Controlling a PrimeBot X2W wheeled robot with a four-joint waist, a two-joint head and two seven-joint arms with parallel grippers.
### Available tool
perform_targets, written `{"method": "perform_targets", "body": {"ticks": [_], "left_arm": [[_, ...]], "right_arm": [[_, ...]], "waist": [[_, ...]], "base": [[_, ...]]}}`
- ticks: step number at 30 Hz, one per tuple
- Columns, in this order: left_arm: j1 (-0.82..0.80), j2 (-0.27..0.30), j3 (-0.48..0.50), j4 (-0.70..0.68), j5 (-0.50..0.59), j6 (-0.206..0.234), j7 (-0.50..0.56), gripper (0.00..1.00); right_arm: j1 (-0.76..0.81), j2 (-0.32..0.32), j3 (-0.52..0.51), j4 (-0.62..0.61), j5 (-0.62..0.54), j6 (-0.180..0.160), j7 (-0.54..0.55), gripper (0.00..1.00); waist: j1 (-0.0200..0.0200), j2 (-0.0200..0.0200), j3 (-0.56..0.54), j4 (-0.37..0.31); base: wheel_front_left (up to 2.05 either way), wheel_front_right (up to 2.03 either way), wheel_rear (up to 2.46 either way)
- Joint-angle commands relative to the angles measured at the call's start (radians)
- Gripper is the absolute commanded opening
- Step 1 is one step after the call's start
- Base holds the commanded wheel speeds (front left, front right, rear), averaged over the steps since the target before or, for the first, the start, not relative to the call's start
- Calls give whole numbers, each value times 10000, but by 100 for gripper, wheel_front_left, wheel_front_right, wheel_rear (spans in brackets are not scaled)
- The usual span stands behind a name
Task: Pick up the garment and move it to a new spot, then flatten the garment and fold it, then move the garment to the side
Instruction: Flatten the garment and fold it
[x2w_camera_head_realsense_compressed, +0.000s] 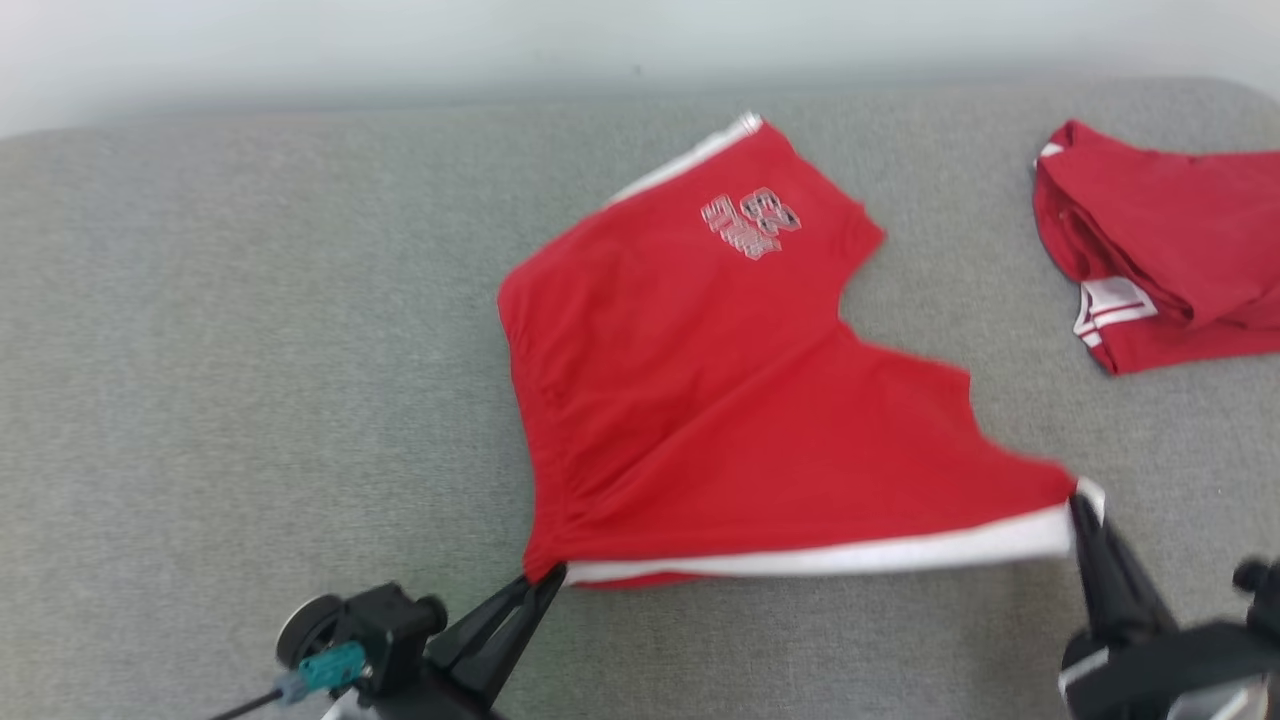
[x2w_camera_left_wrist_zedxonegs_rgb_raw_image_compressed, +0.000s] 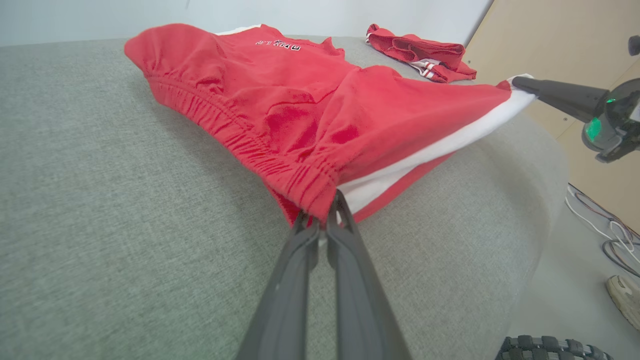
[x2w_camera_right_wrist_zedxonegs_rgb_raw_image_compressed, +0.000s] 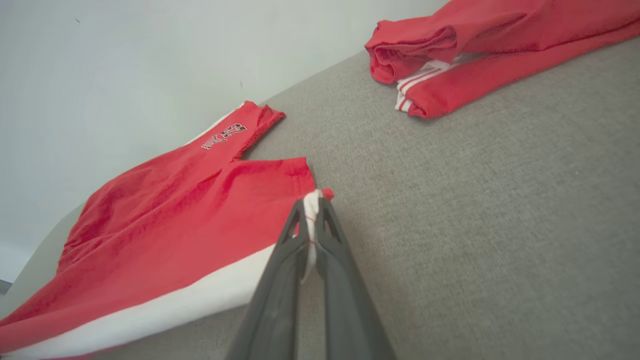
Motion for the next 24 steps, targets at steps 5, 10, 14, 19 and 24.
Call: {"method": "perform_targets", "body": {"ticks": [5,10,14,19,24], "left_arm": [[536,420,7,-110,285,-37,-30,0],[753,559,-22,-122,204,-50,-30,0],[862,354,49,-205,264,-25,-30,0],[925,-17,326,-293,556,-100,-31,0],[907,-350,697,-481,1005,-156,-31,0]], "right_arm": [[1509,829,-386,-1168,-354,-28,781,0],[2513,1230,-715,-1845,-430,-28,1130,0],[2813,1350,-946,-2165,-713,-28,1110,0],[2193,1392,-1177,-2172,-826,-28,1004,0],[1013,928,-1342,-2021,-1171,-28,1099,0]], "waist": [[2,2,-526,367],[2,2,-628,555],[2,2,-521,597],[2,2,-420,637],[2,2,-418,775]], "base": [[0,0,0],[0,0,0],[0,0,0],[0,0,0],[0,0,0]]}}
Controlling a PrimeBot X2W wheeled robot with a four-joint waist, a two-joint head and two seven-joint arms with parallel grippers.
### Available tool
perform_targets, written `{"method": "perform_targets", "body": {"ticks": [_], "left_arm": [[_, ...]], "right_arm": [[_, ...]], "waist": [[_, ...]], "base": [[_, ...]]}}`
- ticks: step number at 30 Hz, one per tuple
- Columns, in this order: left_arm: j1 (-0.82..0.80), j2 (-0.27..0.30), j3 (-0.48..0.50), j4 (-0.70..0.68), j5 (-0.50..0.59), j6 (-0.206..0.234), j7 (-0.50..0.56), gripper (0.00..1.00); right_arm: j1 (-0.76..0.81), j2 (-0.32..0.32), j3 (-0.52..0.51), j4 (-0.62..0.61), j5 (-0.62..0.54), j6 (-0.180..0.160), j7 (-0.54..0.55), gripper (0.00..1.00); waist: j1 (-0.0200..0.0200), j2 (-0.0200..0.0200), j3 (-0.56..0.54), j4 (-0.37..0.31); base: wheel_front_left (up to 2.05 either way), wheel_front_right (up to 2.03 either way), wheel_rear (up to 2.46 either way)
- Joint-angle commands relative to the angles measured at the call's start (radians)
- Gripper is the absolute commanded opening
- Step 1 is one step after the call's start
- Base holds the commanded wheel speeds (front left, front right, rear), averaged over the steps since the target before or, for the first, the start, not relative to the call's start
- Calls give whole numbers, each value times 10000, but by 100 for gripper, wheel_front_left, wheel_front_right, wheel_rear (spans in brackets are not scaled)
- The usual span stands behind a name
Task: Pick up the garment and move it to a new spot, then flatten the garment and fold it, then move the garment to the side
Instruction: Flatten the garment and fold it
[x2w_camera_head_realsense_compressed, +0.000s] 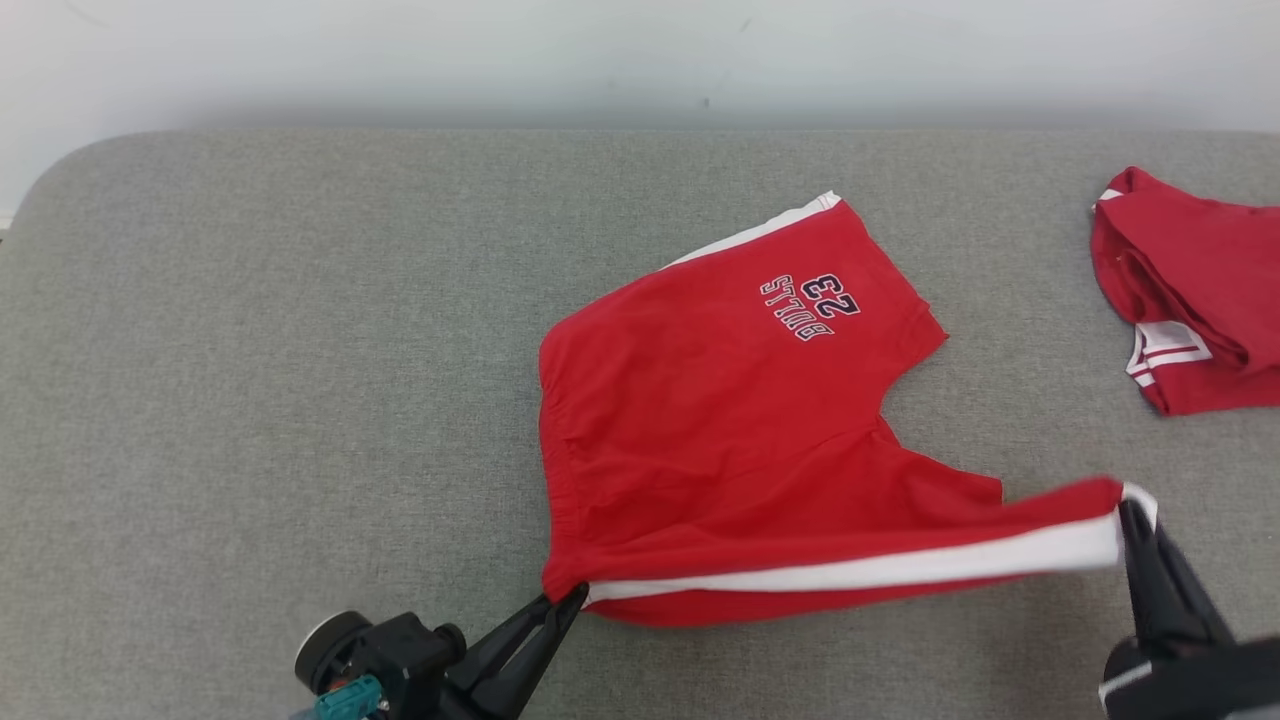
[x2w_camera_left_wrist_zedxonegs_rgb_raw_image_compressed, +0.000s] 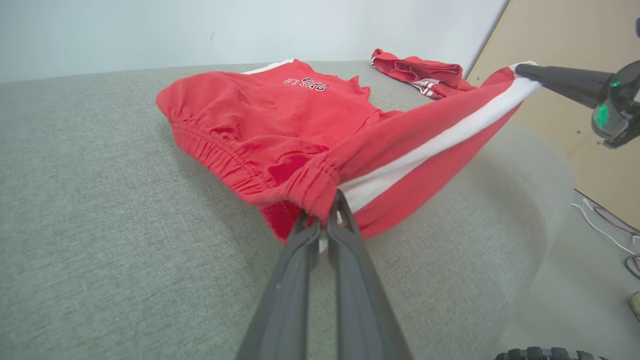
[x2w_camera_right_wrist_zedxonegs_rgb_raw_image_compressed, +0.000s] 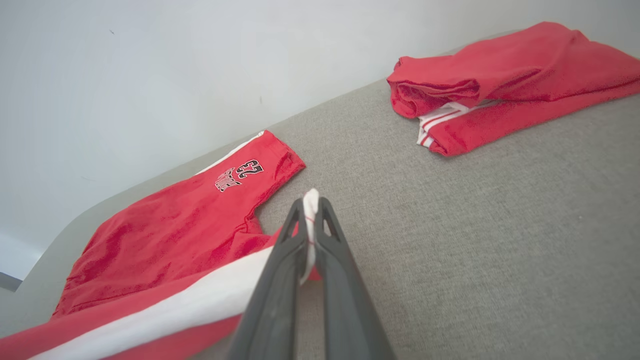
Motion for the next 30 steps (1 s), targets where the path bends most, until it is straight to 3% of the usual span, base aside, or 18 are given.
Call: {"method": "perform_targets", "body": {"ticks": [1,6,15,22,30], "left_arm": [[36,-54,73,-57,54,4,-29,0],[-302,-358,489,-274,397,-91,-31,0],[-1451,-1199,1076,258,549,-173,-31,0],[-2650,-1807,1257,1117,392,-167,-31,0],[-3834,-2135,1237,2013,259,-158,-31,0]], "right_arm": [[-225,-159,28,35,-112,-28,29,0],[-1752,-789,234,650,-280,-28,278,0],[-5195,-1522,625,3134,-696,-28,405,0],[-7678,-1678,1187,5534,-1043,-28,203,0],[-9752,-1749,1618,7839,-1388,-28,-364,0]], "waist": [[-1,0,11,44],[-1,0,160,228],[-1,0,809,757],[-1,0,1497,1156],[-1,0,2177,1506]], "base": [[0,0,0],[0,0,0],[0,0,0],[0,0,0],[0,0,0]]}}
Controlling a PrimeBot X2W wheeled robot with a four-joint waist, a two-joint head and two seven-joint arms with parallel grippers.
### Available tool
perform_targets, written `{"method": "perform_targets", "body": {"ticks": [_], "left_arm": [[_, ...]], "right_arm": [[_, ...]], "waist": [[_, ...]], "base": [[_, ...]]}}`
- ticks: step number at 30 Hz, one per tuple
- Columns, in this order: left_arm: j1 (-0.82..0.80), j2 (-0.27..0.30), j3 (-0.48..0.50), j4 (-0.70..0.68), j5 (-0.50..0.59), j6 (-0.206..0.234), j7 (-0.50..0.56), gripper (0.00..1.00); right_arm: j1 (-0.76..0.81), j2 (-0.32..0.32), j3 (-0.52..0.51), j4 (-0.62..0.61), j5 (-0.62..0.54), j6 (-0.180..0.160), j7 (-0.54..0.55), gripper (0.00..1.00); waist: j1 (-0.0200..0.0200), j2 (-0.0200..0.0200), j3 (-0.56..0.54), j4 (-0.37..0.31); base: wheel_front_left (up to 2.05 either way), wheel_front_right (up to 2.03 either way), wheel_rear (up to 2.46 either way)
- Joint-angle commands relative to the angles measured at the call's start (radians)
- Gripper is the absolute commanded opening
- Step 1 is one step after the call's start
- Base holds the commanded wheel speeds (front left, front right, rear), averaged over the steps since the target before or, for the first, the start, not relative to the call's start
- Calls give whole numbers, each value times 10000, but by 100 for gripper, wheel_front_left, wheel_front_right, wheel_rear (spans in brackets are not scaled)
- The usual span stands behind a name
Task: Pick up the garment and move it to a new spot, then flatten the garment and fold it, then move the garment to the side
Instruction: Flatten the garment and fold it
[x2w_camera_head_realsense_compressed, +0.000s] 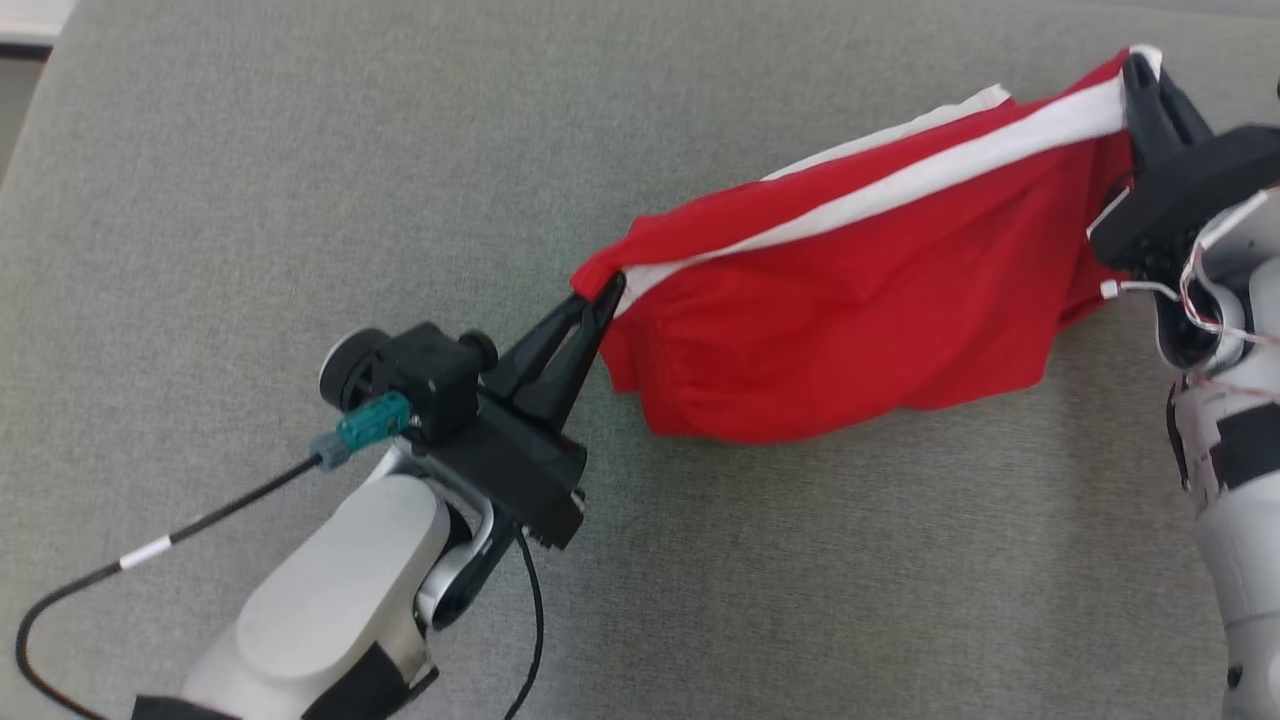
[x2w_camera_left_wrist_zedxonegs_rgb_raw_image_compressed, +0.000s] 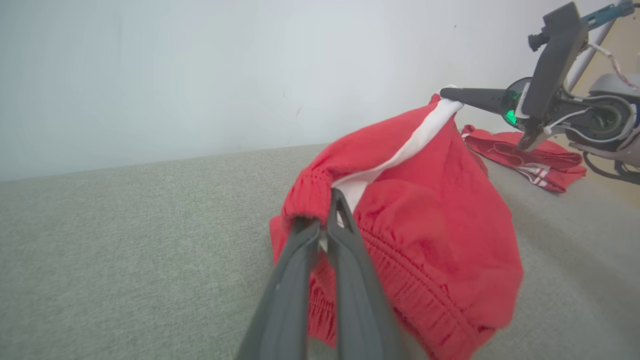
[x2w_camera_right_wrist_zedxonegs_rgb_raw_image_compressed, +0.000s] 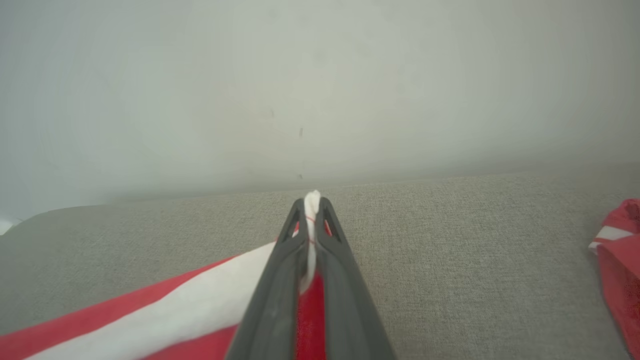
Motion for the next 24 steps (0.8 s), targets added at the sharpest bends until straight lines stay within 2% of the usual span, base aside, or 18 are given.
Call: {"method": "perform_targets", "body": {"ticks": [1,12,13,14,15,16,24], "left_arm": [[-223,-60,-16,106,-25,16,-31,0],[-1274,-473,-599,1258,-389,15,-31,0],[-1285,-487,-626,1302,-437,14,-29,22],[-1288,-494,-631,1305,-431,14,-31,83],[-1278,-504,-606,1248,-426,14,-31,100],[-1204,-503,-586,1222,-410,14,-29,100],[-377,-451,-149,776,14,14,-31,100]], "right_arm": [[-290,-61,95,282,-137,-28,-138,0],[-2239,16,289,3171,-730,-28,-1123,0],[-2299,27,321,3332,-731,-28,-1215,0],[-2339,31,377,3495,-750,-28,-1310,18],[-2377,34,439,3623,-752,-28,-1399,87],[-2384,54,508,3740,-719,-28,-1492,100],[-1905,-201,1277,4144,-215,-28,-2106,100]], "waist": [[-2,-1,420,311],[-2,-1,948,525],[-2,-1,936,516],[-2,-1,911,500],[-2,-1,879,480],[-2,-1,814,457],[-2,-1,177,381]], "base": [[0,0,0],[0,0,0],[0,0,0],[0,0,0],[0,0,0],[0,0,0],[0,0,0]]}}
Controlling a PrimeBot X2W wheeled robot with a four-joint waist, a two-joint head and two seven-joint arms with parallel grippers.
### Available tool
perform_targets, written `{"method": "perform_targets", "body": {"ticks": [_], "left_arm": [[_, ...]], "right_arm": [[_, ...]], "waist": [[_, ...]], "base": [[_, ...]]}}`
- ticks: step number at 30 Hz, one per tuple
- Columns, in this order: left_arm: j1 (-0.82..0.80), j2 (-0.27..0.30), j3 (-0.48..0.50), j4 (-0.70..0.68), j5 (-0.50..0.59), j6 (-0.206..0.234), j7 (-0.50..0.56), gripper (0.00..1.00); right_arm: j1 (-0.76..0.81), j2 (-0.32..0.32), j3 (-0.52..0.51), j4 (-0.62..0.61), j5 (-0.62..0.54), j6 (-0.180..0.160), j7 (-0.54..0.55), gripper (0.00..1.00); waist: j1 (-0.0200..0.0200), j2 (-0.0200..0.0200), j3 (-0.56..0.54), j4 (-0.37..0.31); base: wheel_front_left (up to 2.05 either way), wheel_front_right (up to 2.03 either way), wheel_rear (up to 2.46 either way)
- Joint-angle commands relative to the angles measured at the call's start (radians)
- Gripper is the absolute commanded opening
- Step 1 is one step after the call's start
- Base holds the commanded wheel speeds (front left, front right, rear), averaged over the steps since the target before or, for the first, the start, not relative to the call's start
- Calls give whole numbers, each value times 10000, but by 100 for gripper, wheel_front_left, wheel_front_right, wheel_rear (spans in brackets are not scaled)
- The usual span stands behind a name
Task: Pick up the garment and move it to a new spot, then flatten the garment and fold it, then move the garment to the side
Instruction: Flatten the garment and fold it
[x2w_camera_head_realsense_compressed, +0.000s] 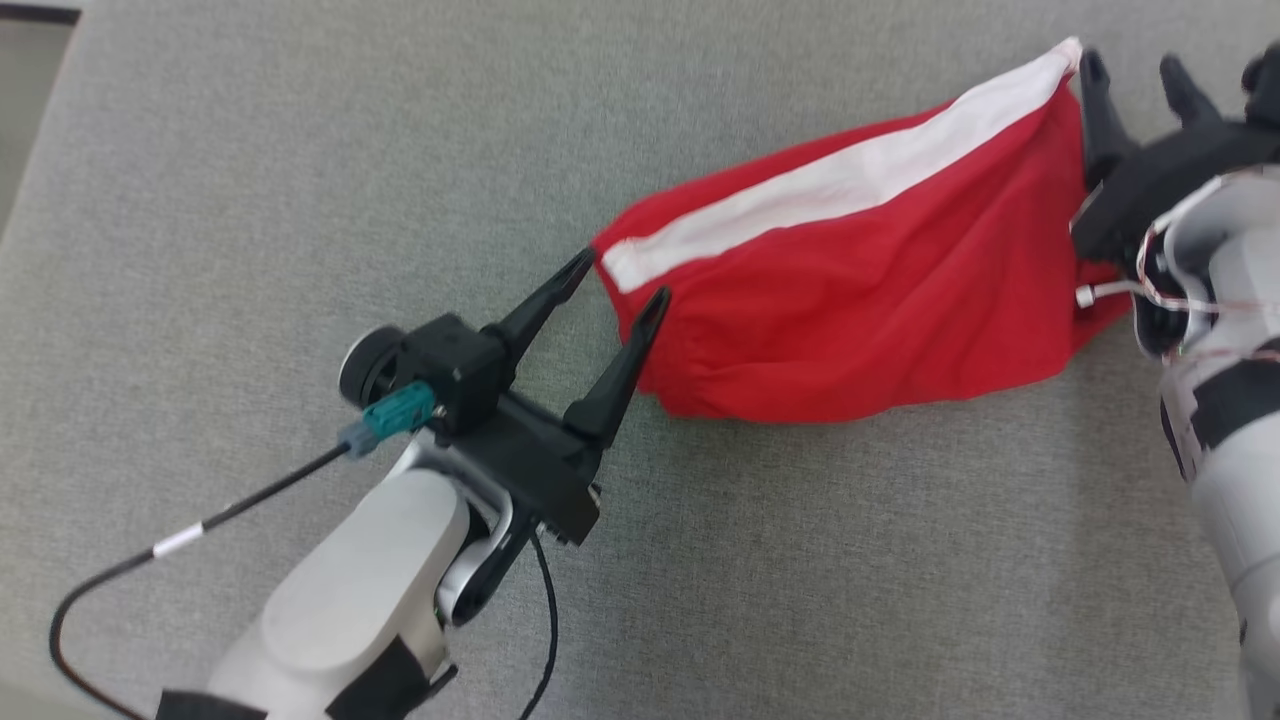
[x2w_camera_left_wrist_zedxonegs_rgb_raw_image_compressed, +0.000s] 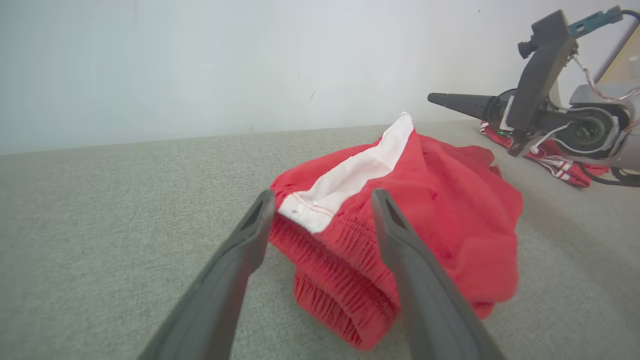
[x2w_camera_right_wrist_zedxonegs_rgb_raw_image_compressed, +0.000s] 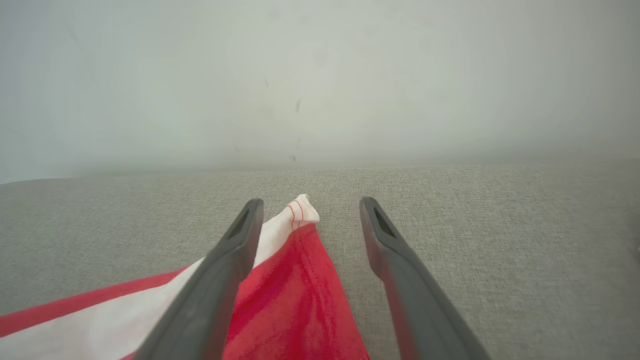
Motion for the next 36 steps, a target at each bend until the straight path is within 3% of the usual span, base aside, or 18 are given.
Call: {"method": "perform_targets", "body": {"ticks": [1,7,11,17,27,33,34,35,36], "left_arm": [[306,16,150,-82,110,14,-29,100],[1218,-4,972,-501,564,21,-29,100],[2154,-137,2514,-1431,1376,371,-28,100],[3254,-516,4269,-2182,2324,485,-28,100],[4269,-1258,6207,-2543,3587,419,-28,100],[4611,-1579,6772,-2464,4020,170,-28,100],[4656,-1612,6829,-2450,4084,126,-28,100],[4697,-1644,6875,-2445,4108,92,-28,100],[4733,-1676,6912,-2443,4125,89,-28,100]], "right_arm": [[292,-139,142,27,167,-28,-106,100],[1039,-557,794,26,752,-28,-252,100],[1548,-846,1199,28,1110,-29,-189,100],[1793,-1070,1574,142,1434,-29,-5,100],[1600,-1000,1836,607,1776,-29,349,100],[1595,-822,2023,1158,1871,-29,734,100],[1639,-772,2062,1230,1909,-29,854,80],[1657,-747,2097,1263,1941,-29,911,25],[1669,-734,2118,1284,1980,-29,941,0]], "waist": [[1,-1,-306,-26],[1,-1,-805,-40],[1,-1,-997,10],[1,-1,-981,126],[1,-1,-755,339],[1,-1,-767,425],[1,-1,-785,427],[1,-1,-802,423],[1,-1,-820,414]], "base": [[0,0,0],[0,0,0],[0,0,0],[0,0,0],[0,0,0],[0,0,0],[0,0,0],[0,0,0],[0,0,0]]}}
